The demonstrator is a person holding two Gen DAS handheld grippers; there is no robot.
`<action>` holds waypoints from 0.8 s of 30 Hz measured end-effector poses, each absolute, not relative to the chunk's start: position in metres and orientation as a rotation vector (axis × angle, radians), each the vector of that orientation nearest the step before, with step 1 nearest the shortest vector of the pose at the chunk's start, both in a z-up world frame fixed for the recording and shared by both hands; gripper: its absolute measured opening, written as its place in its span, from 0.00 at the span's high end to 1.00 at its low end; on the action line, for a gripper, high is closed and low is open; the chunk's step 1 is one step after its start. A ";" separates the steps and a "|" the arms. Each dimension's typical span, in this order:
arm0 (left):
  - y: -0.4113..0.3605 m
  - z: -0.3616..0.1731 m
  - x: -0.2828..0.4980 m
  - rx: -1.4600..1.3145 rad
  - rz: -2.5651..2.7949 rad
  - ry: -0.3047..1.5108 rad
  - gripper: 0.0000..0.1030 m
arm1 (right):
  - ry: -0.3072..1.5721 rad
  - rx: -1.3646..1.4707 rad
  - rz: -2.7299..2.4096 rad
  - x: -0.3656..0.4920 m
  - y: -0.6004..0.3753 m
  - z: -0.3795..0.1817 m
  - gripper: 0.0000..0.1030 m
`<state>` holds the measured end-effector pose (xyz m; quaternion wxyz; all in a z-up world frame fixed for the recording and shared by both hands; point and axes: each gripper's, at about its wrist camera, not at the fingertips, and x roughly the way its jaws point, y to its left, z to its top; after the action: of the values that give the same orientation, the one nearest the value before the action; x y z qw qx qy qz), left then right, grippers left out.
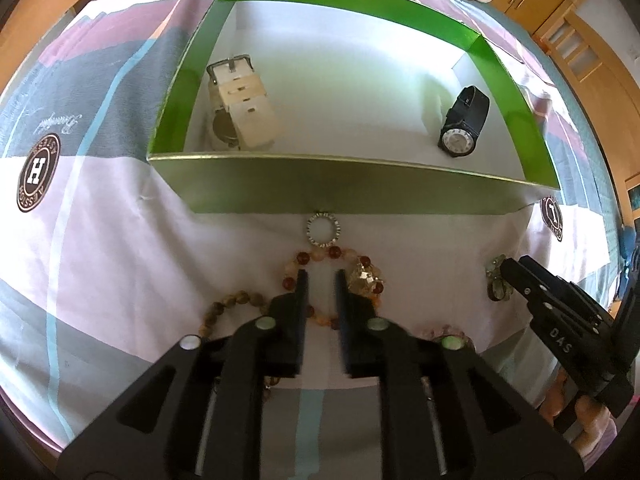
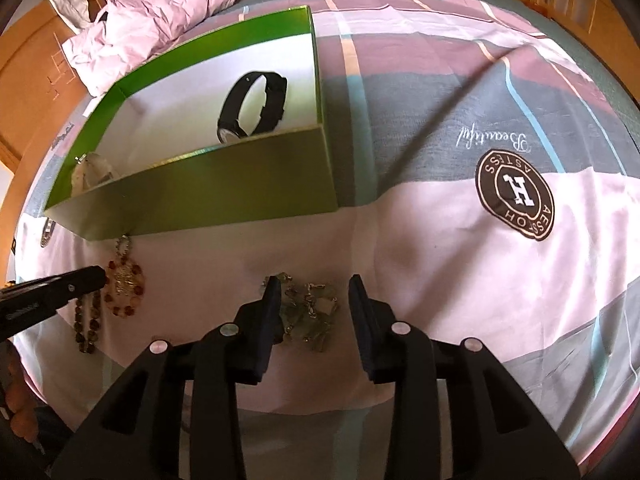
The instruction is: Organize jewelry
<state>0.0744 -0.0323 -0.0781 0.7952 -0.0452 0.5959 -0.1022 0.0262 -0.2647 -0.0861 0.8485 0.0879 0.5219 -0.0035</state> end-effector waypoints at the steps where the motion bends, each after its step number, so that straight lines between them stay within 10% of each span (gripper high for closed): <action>1: -0.032 -0.077 0.074 -0.091 -0.216 1.278 0.71 | 1.102 0.177 -0.008 0.027 -0.261 -0.088 0.66; 24: -0.025 -0.075 0.073 -0.041 -0.186 1.281 0.34 | 0.967 0.170 0.163 0.021 -0.232 -0.065 0.78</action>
<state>0.0731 -0.0248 -0.0745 0.7976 -0.0193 0.5967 -0.0865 0.0208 -0.2324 -0.0652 0.8788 0.0817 0.4636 0.0784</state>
